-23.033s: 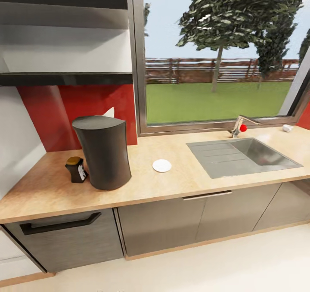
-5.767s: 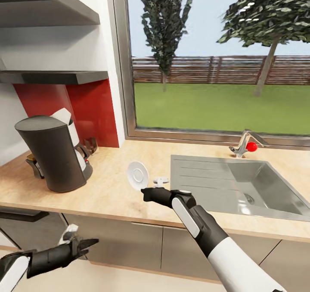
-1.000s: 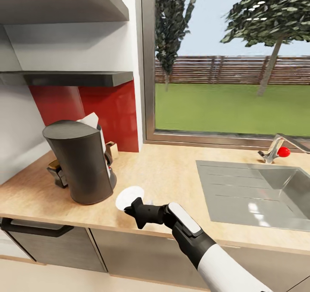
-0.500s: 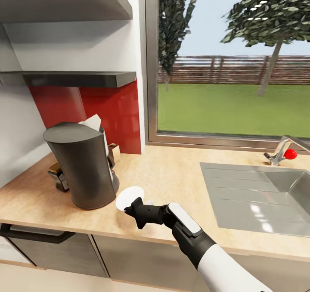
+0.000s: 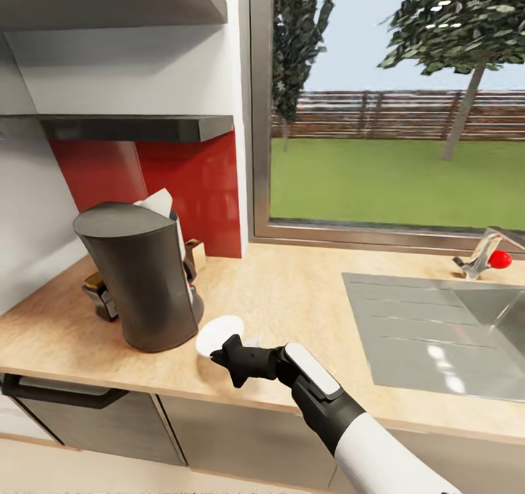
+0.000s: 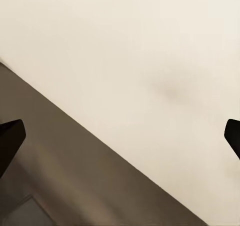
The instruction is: Set up a coffee station on the kitchen countertop: keep the coffee maker on the countertop, move the bottle of coffee from the kitchen shelf to the counter next to the coffee maker, place a paper coffee filter on top of the coffee maker, put the saucer next to the coffee maker with the coffee cup on the saucer, and place the electric kettle next to the coffee maker.
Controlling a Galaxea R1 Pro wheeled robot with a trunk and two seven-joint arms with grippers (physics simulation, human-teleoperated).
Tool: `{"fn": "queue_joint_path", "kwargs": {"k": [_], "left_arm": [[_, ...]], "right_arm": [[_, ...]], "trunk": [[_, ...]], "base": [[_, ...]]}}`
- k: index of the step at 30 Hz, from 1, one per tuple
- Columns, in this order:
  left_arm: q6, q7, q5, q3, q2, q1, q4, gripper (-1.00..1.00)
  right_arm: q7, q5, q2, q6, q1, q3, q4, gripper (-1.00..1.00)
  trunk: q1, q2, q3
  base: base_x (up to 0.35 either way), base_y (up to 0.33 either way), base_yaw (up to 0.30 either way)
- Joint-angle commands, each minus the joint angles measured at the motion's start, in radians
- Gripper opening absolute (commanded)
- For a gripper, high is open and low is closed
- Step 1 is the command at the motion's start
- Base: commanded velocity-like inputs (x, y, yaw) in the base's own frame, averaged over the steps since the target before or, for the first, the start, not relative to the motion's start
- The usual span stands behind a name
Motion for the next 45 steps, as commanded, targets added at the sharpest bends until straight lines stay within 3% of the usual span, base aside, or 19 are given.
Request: {"fn": "queue_joint_path", "kwargs": {"k": [1, 13, 33, 45], "left_arm": [[0.006, 0.004, 0.009, 0.000, 0.000, 0.002, -0.005, 1.00], [0.006, 0.004, 0.009, -0.002, 0.001, 0.002, -0.005, 1.00], [0.006, 0.004, 0.009, -0.001, 0.001, 0.002, -0.005, 1.00], [0.006, 0.004, 0.009, -0.001, 0.001, 0.001, -0.005, 1.00]], "right_arm": [[-0.010, -0.010, 0.000, -0.003, -0.001, 0.001, -0.002, -1.00], [-0.013, -0.011, 0.000, -0.004, -0.001, 0.001, 0.001, -1.00], [-0.013, -0.011, 0.000, -0.004, -0.001, 0.001, 0.000, -1.00], [-0.013, -0.011, 0.000, -0.004, -0.001, 0.001, 0.000, -1.00]], "trunk": [[0.004, -0.009, -0.007], [0.020, -0.037, -0.026], [0.096, -0.177, -0.118], [0.112, -0.205, -0.150]], "base": [[0.000, 0.000, 0.089], [0.000, 0.000, 0.062], [0.000, 0.000, 0.000], [0.000, 0.000, 0.000]]}}
